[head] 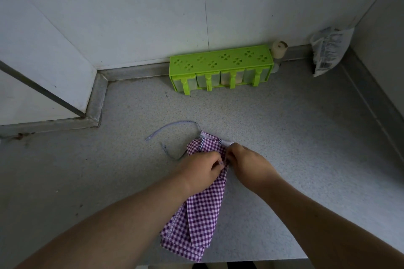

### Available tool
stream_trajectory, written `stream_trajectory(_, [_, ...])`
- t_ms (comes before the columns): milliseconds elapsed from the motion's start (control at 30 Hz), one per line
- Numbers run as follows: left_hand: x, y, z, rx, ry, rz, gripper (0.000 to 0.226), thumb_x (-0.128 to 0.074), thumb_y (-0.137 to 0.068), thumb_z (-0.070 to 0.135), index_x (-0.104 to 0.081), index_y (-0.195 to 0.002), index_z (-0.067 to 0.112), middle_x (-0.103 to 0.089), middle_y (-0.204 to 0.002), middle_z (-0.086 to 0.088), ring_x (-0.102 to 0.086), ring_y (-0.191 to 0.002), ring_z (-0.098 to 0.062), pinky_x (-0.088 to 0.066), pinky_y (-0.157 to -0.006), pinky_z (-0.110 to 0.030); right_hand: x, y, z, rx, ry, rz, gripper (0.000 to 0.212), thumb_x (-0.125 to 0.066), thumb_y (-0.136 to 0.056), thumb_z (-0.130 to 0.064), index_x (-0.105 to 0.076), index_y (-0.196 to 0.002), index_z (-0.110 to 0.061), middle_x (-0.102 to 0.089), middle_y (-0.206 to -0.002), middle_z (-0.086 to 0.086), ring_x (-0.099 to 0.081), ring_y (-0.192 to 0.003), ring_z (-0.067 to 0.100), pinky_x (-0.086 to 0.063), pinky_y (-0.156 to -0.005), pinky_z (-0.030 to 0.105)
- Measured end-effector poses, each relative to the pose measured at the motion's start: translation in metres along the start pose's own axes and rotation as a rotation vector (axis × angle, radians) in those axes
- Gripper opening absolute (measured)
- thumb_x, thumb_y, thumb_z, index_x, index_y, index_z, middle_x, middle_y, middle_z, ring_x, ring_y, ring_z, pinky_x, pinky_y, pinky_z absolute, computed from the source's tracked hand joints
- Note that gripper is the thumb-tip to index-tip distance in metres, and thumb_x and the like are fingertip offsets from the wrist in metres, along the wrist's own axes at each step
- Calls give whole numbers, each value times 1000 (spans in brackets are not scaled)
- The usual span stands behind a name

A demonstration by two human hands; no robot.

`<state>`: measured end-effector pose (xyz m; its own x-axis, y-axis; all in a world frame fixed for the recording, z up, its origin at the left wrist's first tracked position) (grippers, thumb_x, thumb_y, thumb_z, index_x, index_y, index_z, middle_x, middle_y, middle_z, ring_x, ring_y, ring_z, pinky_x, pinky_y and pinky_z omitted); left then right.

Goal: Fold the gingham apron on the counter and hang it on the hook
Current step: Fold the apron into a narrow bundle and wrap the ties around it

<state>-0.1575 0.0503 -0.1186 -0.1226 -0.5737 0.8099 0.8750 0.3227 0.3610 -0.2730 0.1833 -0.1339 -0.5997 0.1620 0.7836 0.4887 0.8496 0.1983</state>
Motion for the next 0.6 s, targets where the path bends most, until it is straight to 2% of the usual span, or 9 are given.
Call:
stream_trajectory(67, [1,-2,2,14,-7,12,12,-57,-103,41,-62,-98,31,-72,-90,8,-66,-79,-12,-57,-77,-37,-4,-8,-5,-5,36,5,23,-46,-104,-34,-65,-114,-26,-61,-114,-5,-61,-105,17,-51,-86,31])
stream_trajectory(133, [2,-6,2,43,9,6,13,-57,-102,38,-61,-96,28,-72,-91,5,-67,-81,-14,-57,-78,-38,-13,-10,-6,-9,73,80,24,-51,-100,-36,-69,-110,-23,-58,-108,-2,-58,-99,18,-52,-82,32])
stream_trajectory(267, [4,-12,-1,58,29,-14,15,-58,-101,38,-64,-98,25,-71,-92,5,-67,-84,-16,-57,-81,-40,-23,1,-6,-48,-61,165,16,-60,-96,-25,-74,-101,-20,-61,-96,-3,-60,-88,17,-51,-76,31])
stream_trajectory(400, [4,-13,-2,31,50,-27,14,-58,-103,37,-61,-93,27,-68,-90,8,-65,-83,-13,-57,-81,-42,-22,9,-7,-71,-235,56,21,-60,-85,-20,-75,-96,-30,-55,-99,-9,-55,-91,11,-49,-79,29])
stream_trajectory(500, [7,-15,-4,31,73,-29,14,-61,-102,36,-59,-88,33,-65,-90,12,-64,-84,-11,-57,-83,-40,-15,5,-14,-159,-294,-94,10,-58,-77,-44,-63,-75,-51,-47,-106,-8,-49,-104,15,-47,-92,34])
stream_trajectory(533, [7,-16,-5,40,82,-43,15,-62,-101,37,-59,-87,32,-66,-89,11,-64,-84,-11,-57,-82,-40,-13,2,-16,-178,-272,-151,9,-59,-78,-48,-60,-69,-50,-45,-107,-6,-45,-108,17,-45,-96,37])
stream_trajectory(600, [7,-19,-5,63,99,-76,18,-61,-102,39,-61,-86,30,-68,-85,8,-65,-80,-12,-57,-78,-39,-9,-4,-20,-191,-182,-228,10,-64,-85,-47,-65,-75,-45,-44,-109,-4,-42,-111,19,-40,-102,37])
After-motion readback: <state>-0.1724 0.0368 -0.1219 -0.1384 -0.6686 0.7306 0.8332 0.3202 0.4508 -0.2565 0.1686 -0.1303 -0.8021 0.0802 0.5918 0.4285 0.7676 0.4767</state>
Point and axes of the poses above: each hand's wrist, its own y-axis away from the middle knuckle, its own x-axis out of the back of the hand, z = x × y, the point moved 2 cm from there along -y, towards the middle knuckle
